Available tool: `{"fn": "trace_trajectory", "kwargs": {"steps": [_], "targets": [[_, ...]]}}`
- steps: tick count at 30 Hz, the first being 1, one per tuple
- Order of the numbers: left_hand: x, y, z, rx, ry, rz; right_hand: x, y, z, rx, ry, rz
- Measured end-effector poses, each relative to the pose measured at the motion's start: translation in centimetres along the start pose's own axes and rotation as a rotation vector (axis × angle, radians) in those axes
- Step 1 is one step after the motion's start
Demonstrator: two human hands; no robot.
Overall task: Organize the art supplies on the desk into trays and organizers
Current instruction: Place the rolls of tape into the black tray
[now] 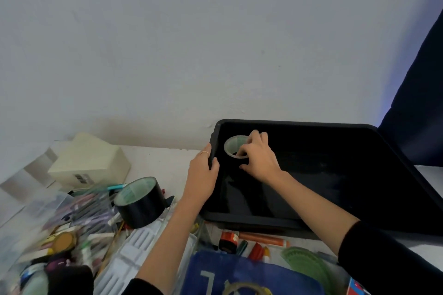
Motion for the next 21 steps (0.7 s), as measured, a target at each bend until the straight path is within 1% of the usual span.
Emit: {"fn": "trace_trajectory", "kwargs": {"steps": [2,4,6,10,12,16,19,21], "targets": [[0.0,-0.1,0.0,-0.004,0.008,0.019,0.1,1.3,0.1,0.136,0.024,-0.126],[-0.2,0.0,0.1,-0.007,0.018,0.029,0.8,2.6,0.3,0.273,-0.01,-0.354],[-0.2,0.0,0.1,0.0,0.021,0.039,1.3,3.2,0.4,0.316,-0.036,-0.444],[-0.1,-0.1,0.1,-0.013,0.016,0.049,1.6,3.8,0.7,0.363,-0.022,-0.459],[-0.2,-0.3,0.3,-0.031,0.013,0.05,1.8,3.4,0.8,0.357,-0.026,-0.452],[-0.4,0.0,0.3,-0.035,0.027,0.03,1.9,3.0,0.7,0.334,-0.094,-0.415],[-2.2,0.5,0.7,-0.026,0.176,0.058,1.9,2.2,1.1,0.352,-0.213,-0.398],[-3.9,1.1,1.7,0.03,0.285,0.048,0.5,0.8,1.2,0.326,-0.172,-0.382]]}}
Point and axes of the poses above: each hand's wrist, its own z-axis away from the middle knuckle, its own x-axis out of the palm, y = z × x, the point moved 9 cm from there along -z, towards the middle knuckle, and after that the axes turned 1 degree about z, right-handed, at the moved point
